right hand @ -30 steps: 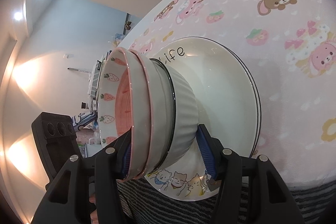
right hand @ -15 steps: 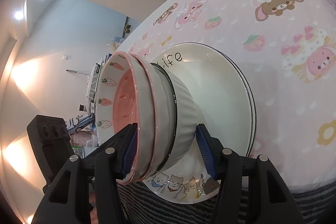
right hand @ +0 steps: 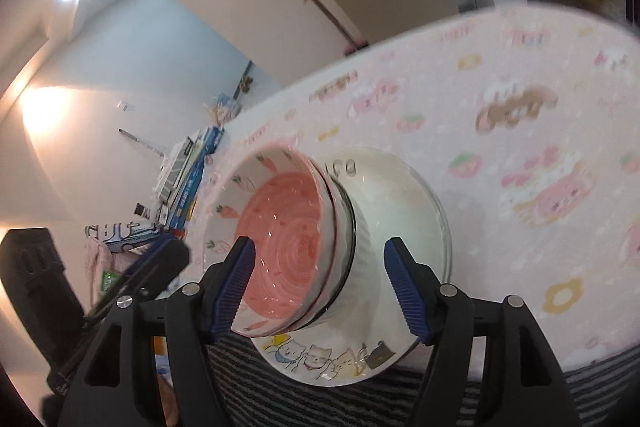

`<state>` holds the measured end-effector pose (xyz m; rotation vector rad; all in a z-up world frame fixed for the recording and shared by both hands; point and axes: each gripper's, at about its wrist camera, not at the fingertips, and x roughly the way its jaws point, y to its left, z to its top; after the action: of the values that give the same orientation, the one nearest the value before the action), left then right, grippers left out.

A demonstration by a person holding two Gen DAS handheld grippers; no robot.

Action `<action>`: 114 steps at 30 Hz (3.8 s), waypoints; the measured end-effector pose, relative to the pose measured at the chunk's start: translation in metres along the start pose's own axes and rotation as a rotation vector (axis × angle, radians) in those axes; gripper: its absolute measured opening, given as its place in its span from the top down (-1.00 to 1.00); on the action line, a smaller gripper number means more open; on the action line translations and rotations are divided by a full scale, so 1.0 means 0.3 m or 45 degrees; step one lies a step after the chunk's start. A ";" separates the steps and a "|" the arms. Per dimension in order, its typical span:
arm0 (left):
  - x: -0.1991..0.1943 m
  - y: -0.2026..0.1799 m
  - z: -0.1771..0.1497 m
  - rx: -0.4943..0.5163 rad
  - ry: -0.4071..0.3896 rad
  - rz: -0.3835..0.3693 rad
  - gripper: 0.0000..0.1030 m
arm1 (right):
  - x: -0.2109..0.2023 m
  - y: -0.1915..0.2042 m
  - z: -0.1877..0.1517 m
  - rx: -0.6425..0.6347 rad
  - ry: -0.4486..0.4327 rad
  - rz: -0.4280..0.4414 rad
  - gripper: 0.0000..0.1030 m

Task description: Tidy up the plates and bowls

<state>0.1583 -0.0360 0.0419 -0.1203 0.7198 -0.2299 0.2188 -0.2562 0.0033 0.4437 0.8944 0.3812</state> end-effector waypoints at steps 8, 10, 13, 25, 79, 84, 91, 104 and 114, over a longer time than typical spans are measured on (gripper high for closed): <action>-0.221 0.012 0.019 0.055 -0.374 0.042 -0.98 | -0.234 0.114 -0.024 -0.296 -0.338 -0.025 -0.61; -0.278 0.004 0.013 0.098 -0.477 0.076 -0.99 | -0.280 0.139 -0.036 -0.340 -0.447 -0.059 -0.67; -0.358 -0.007 -0.005 0.176 -0.648 0.128 -0.99 | -0.347 0.183 -0.066 -0.420 -0.600 -0.124 -0.73; -0.467 -0.041 -0.090 0.275 -0.889 0.143 -0.99 | -0.537 0.302 -0.228 -0.645 -0.980 -0.205 -1.00; -0.227 0.093 -0.340 0.126 -0.777 0.164 -0.99 | -0.258 0.210 -0.418 -0.706 -0.877 -0.438 -1.00; -0.232 0.091 -0.341 0.127 -0.787 0.172 -0.99 | -0.259 0.209 -0.414 -0.709 -0.870 -0.440 -1.00; -0.227 0.090 -0.337 0.130 -0.781 0.178 -0.99 | -0.260 0.208 -0.409 -0.705 -0.864 -0.444 -1.00; -0.221 0.092 -0.346 0.135 -0.791 0.189 -0.99 | -0.252 0.199 -0.408 -0.699 -0.854 -0.458 -1.00; -0.222 0.092 -0.345 0.136 -0.790 0.190 -0.99 | -0.252 0.197 -0.407 -0.700 -0.853 -0.459 -1.00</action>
<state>0.0455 0.0042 0.0019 -0.0307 0.0968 -0.0778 0.0687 -0.2180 0.0167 -0.1099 0.1819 0.1149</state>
